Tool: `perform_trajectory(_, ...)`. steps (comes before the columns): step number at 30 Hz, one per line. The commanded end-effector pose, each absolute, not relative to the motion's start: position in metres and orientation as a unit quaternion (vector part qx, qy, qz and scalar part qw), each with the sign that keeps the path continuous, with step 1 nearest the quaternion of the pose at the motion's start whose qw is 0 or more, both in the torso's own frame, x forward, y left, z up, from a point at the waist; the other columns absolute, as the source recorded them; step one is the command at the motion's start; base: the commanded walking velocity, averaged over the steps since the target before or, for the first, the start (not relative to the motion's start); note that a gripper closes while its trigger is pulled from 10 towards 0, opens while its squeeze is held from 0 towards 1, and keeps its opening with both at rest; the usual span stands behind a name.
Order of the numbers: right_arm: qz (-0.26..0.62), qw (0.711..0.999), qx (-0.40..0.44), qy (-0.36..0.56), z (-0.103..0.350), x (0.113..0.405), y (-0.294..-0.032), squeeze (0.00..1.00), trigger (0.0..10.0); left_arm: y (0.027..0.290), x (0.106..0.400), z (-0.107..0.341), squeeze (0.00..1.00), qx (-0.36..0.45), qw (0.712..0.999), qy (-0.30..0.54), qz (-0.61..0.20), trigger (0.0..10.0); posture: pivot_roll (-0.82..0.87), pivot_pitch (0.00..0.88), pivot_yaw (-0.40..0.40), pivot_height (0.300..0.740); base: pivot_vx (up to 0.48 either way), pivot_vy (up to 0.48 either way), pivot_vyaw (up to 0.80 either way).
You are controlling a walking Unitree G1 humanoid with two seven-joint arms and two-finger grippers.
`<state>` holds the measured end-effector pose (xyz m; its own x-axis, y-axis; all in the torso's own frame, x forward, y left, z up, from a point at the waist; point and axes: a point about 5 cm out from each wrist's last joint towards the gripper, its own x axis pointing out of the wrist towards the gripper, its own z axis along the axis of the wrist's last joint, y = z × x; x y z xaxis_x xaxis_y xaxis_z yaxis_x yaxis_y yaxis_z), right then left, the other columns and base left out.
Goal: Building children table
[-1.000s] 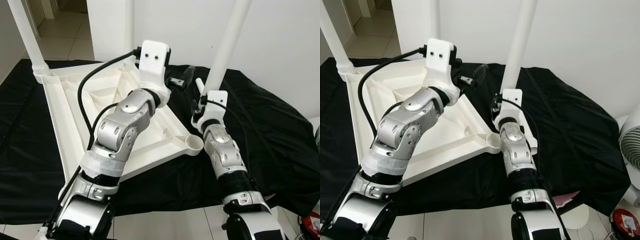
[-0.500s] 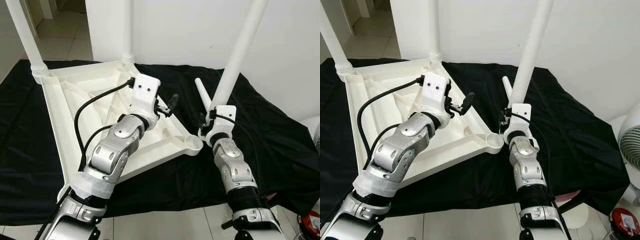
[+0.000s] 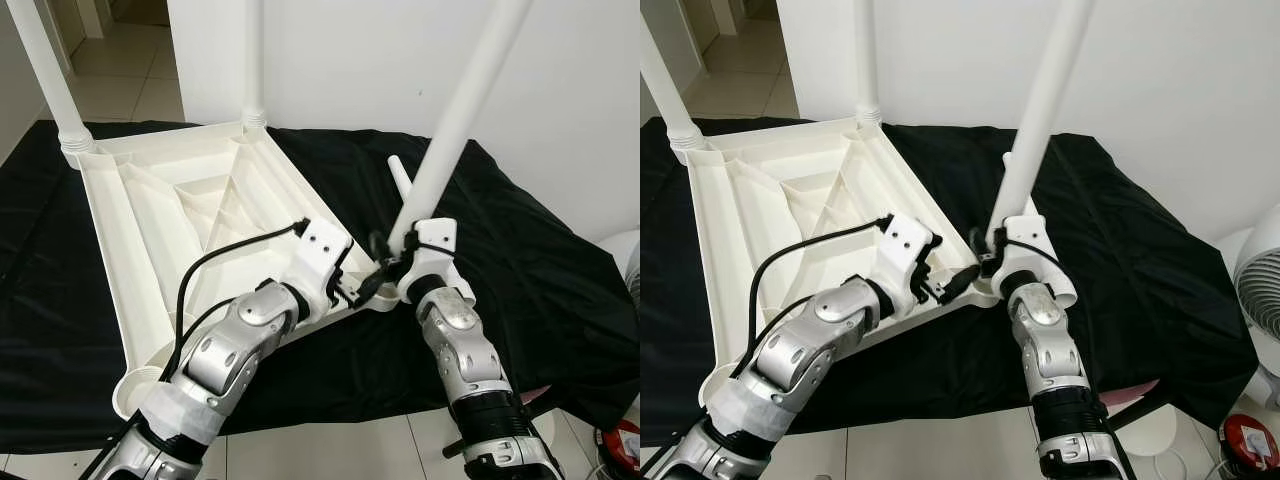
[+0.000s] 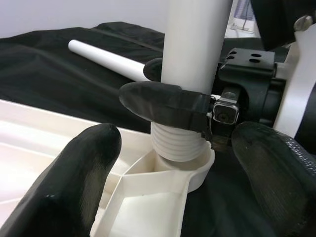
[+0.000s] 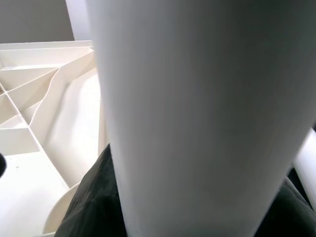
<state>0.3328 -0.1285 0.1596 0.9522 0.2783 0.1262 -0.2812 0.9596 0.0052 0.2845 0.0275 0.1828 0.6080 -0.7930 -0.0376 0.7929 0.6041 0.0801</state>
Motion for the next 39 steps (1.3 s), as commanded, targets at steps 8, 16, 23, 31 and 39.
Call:
perform_trajectory(8,0.159,0.986,0.007,-0.045,0.149,0.329,-0.130,0.00,10.0,0.024,0.273,0.169,0.00,0.046,0.870,0.020,-0.490,10.0,0.05,0.041,-0.092,0.740,0.000,0.000,0.00)
perform_trajectory(16,0.147,0.989,0.001,-0.005,0.126,0.325,-0.144,0.00,10.0,0.032,0.269,0.166,0.00,0.052,0.855,0.026,-0.515,10.0,0.05,0.047,-0.097,0.740,0.000,0.000,0.00)
perform_trajectory(23,0.141,0.990,0.016,0.007,0.121,0.326,-0.151,0.00,10.0,0.036,0.268,0.166,0.00,0.053,0.852,0.029,-0.520,10.0,0.05,0.050,-0.094,0.740,0.000,0.000,0.00)
perform_trajectory(31,0.210,0.977,-0.032,0.003,0.115,0.320,-0.149,0.00,10.0,0.039,0.268,0.168,0.00,0.058,0.853,0.028,-0.517,10.0,0.05,0.061,-0.086,0.740,0.000,0.000,0.00)
perform_trajectory(39,0.268,0.961,-0.053,0.037,0.101,0.307,-0.161,0.00,10.0,0.043,0.269,0.173,0.00,0.060,0.855,0.024,-0.514,10.0,0.05,0.065,-0.082,0.740,0.000,0.000,0.00)
